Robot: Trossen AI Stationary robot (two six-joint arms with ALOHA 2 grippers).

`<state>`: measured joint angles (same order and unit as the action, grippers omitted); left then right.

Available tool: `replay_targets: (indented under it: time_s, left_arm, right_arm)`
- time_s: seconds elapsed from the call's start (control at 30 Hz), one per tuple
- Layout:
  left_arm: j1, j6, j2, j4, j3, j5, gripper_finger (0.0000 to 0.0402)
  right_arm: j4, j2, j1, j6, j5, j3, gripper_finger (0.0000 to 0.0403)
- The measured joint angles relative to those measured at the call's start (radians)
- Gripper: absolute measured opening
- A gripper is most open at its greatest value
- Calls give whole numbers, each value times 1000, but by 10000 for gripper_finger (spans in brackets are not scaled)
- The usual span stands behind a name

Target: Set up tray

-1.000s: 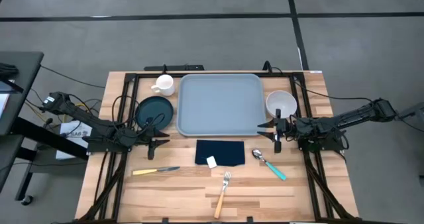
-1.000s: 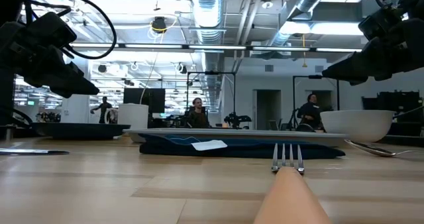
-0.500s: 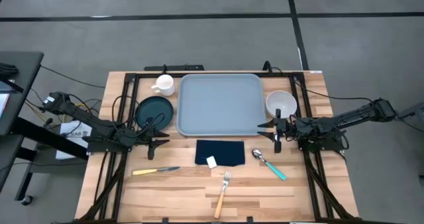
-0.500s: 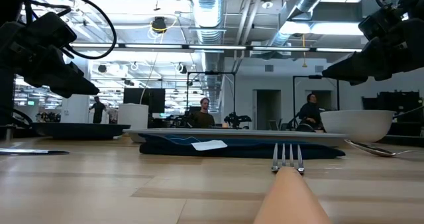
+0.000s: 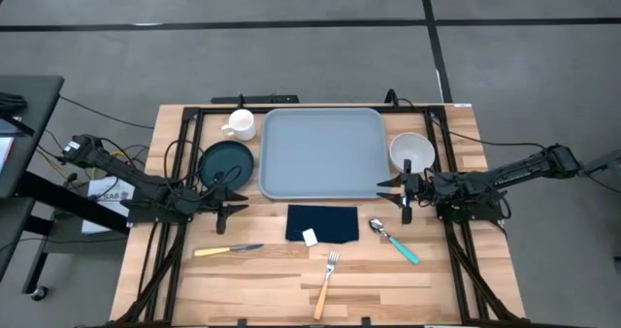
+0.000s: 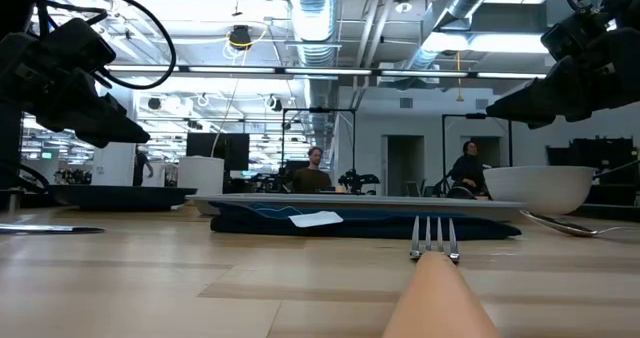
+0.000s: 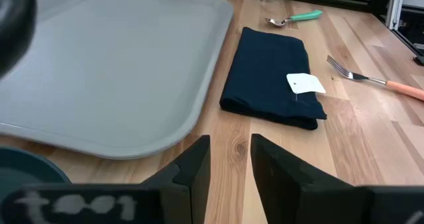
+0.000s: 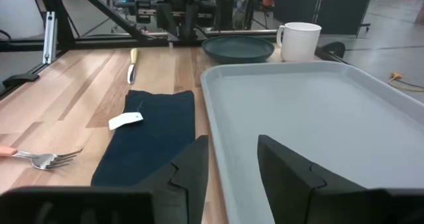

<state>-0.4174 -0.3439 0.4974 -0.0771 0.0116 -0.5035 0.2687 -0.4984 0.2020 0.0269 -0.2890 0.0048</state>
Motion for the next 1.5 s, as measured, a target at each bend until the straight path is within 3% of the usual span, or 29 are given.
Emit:
replay_targets:
  time_s: [1.5]
  left_arm:
    - [1, 12, 0, -56, 0, -15, 96]
  right_arm:
    - [0, 0, 0, 0, 0, 0, 122]
